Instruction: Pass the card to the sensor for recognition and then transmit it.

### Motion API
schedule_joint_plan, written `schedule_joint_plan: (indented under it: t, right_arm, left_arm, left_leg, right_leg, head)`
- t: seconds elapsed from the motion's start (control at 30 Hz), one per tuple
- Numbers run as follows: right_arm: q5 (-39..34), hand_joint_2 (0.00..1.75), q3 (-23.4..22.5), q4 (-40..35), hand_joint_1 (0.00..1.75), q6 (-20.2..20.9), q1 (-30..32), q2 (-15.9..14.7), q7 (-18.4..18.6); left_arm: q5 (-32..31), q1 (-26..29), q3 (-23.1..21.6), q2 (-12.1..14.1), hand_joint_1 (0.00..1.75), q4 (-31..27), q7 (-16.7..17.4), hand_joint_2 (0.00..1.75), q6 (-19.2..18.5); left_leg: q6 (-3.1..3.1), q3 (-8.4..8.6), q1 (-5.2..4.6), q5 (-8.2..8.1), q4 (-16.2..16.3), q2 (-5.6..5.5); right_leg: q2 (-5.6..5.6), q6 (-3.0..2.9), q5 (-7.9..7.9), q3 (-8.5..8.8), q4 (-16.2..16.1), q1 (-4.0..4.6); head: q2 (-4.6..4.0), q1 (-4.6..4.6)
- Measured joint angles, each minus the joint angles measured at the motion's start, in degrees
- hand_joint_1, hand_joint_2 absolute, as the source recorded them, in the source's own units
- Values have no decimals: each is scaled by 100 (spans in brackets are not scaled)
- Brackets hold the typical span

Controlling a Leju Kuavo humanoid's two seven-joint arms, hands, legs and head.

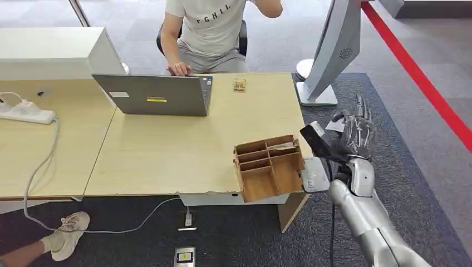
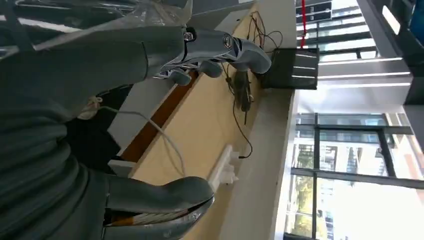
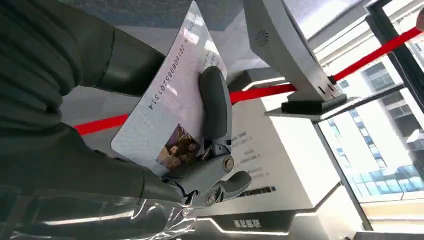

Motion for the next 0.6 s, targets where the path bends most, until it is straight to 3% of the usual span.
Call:
schedule_joint_plan:
  t: [0.23,0.6]
  right_arm:
    - [22,175,385,-177,175,46,-356,271,35]
    - [149,175,1084,64,175,205,-980,1056,214]
  left_arm:
    - [-83,-76,-59,0,0,-24,0,175,0]
    - [-162,-85,-404,0,0,-37,0,175,0]
  left_leg:
    - [-1,-1,1,1,0,0]
    - [-2,-3,2,2,-1,0]
  right_leg:
    - [-1,0,0,0,3,1]
    - [0,-1,0,-3,3,2]
  head:
    - [0,-2]
    - [0,-2]
